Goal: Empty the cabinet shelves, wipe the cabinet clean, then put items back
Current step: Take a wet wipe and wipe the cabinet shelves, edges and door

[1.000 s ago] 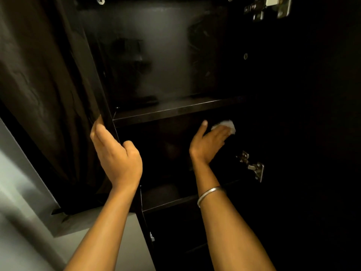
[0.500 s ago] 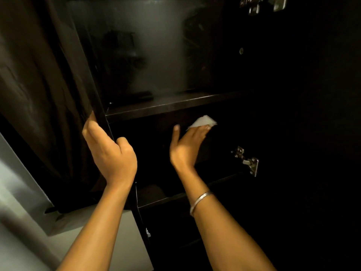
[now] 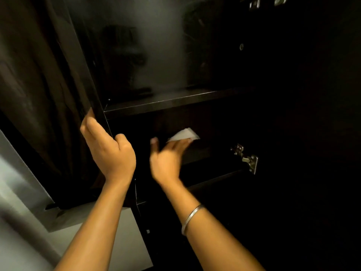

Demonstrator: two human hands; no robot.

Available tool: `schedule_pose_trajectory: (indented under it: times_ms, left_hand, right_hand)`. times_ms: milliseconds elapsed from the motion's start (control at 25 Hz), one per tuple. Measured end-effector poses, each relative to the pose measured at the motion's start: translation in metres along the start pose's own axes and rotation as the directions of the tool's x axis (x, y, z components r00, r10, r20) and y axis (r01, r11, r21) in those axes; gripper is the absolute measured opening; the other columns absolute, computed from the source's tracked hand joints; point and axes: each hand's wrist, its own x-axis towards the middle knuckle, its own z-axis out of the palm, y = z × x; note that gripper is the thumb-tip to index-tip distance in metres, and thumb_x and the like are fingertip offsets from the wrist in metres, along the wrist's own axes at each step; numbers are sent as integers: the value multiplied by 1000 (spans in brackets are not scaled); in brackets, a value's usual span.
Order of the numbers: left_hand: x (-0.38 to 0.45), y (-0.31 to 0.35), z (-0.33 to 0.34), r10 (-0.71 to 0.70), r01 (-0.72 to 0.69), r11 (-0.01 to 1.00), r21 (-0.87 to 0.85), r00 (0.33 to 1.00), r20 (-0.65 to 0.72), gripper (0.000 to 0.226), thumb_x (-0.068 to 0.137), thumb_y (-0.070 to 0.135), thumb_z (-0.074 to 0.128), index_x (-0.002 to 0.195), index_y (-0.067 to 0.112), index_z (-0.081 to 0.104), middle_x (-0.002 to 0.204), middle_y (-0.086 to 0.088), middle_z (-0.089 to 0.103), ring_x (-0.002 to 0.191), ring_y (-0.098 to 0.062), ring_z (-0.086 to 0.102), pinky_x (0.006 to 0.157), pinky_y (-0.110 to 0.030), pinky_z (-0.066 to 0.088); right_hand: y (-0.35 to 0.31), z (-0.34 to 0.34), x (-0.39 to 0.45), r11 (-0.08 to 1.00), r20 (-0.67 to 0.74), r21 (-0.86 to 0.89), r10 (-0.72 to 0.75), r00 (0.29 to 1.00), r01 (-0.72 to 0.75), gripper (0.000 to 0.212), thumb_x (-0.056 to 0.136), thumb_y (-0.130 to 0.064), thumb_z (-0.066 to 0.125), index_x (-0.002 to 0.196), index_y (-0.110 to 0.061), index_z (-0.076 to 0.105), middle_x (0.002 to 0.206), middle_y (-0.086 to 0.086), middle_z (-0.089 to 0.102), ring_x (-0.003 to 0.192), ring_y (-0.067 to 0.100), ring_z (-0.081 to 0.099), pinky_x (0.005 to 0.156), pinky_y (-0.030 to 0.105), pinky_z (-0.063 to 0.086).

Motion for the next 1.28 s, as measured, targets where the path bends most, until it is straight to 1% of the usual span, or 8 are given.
schedule_pose_trajectory:
  times_ms: [80, 320, 560, 720, 840, 1000, 1160, 1280]
  left_hand:
    - [0, -1, -1, 2, -2, 1000, 12, 1000, 7, 62, 84, -6, 47, 144, -6, 32, 147, -23, 36, 135, -33, 40, 99, 7, 15]
    - [-1, -1, -2, 14, -14, 1000, 16, 1000, -1, 62, 86, -4, 47, 146, 0, 32, 147, -18, 38, 135, -25, 41, 101, 1, 23]
    - [0, 1, 0, 11, -11, 1000, 24, 1000, -6, 64, 81, -8, 48, 143, -9, 33, 146, -27, 36, 134, -33, 37, 102, 5, 11]
    - [0, 0, -4, 39, -40, 998, 41, 999, 7, 63, 85, -6, 47, 146, -1, 31, 148, -20, 35, 135, -28, 41, 111, -18, 35]
    - [1, -1, -1, 28, -28, 999, 45, 1000, -4, 62, 86, -5, 47, 146, 1, 32, 148, -17, 37, 134, -27, 44, 107, -36, 46]
    - [-1, -3, 1, 24, -23, 999, 34, 1000, -17, 61, 85, -5, 47, 144, -2, 34, 146, -19, 39, 133, -27, 44, 108, -11, 33]
    - [-1, -3, 1, 15, -14, 1000, 7, 1000, -15, 60, 84, -6, 47, 142, -5, 36, 145, -21, 39, 131, -27, 44, 100, 1, 25]
    - [-1, -5, 2, 20, -21, 1000, -6, 999, -27, 59, 83, -6, 47, 141, -5, 36, 144, -20, 40, 130, -27, 45, 98, 2, 26]
  right_hand:
    - [10, 6, -13, 996, 37, -23, -80, 996, 81, 90, 99, -56, 36, 146, 19, 17, 152, 43, -2, 149, 44, -3, 123, 47, 1]
    - [50, -60, 72, 857, -57, 193, 496, 866, -478, 90, 101, -60, 25, 150, 13, 6, 158, 34, -1, 150, 38, 2, 123, 43, 4]
    - [8, 7, -31, 965, 316, 228, 54, 947, -131, 103, 83, -80, 21, 127, 8, 50, 140, 29, 46, 135, 37, 41, 114, 45, 33]
    - [31, -64, 77, 742, -17, 418, 584, 812, -525, 76, 103, -55, 28, 136, 12, 42, 148, 28, 37, 139, 37, 36, 115, 38, 29]
    - [53, -67, 87, 724, -45, 328, 654, 755, -607, 82, 102, -55, 27, 149, 12, 19, 158, 31, 11, 148, 40, 12, 122, 42, 13]
    - [22, -15, 9, 965, 195, 18, 252, 948, -261, 47, 99, -29, 48, 123, 12, 55, 131, 32, 54, 127, 41, 49, 106, 43, 40]
    - [2, -3, -47, 815, 508, -473, -57, 859, 334, 37, 92, -27, 56, 122, -5, 62, 126, 25, 58, 117, 40, 56, 91, 40, 48]
    - [-7, 3, -49, 710, 609, -400, -267, 747, 580, 30, 91, -14, 55, 118, -5, 63, 123, 19, 61, 115, 39, 54, 86, 41, 49]
